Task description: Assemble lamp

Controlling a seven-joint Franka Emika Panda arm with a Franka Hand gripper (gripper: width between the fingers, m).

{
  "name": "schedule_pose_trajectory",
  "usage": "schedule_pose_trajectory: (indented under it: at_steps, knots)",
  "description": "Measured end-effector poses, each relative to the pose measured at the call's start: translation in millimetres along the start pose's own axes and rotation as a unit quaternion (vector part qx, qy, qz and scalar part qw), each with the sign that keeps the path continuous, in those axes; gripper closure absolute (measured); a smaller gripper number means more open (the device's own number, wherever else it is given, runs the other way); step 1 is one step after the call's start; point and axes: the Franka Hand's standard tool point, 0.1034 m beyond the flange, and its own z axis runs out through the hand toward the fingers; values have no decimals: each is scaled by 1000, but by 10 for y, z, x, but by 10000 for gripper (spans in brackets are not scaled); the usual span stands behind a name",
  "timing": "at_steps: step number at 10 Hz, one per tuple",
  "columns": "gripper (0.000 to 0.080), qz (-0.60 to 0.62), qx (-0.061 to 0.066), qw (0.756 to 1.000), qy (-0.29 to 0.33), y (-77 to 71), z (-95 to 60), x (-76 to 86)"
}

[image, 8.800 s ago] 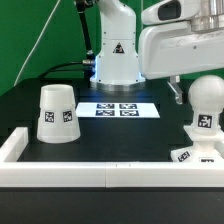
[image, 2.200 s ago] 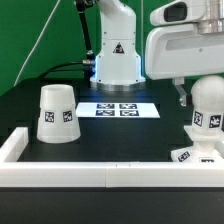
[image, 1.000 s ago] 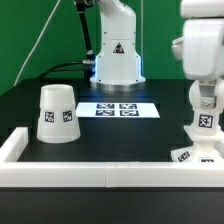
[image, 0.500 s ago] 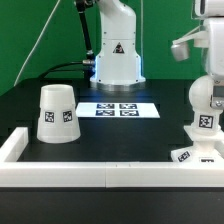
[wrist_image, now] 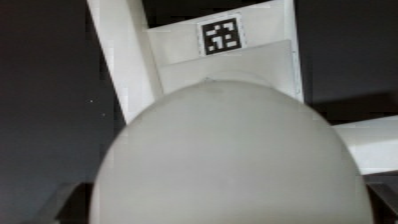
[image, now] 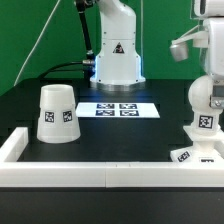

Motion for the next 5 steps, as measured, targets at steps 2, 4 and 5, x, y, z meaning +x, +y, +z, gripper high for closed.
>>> schedule_pose_trajectory:
  at_steps: [2,4,5]
  knots:
    - [222,69,2,998,1,31,-1,-82]
    - [222,214,3,977,10,38,-7,-60]
    - [221,266,-1,964,14,44,-11,-28]
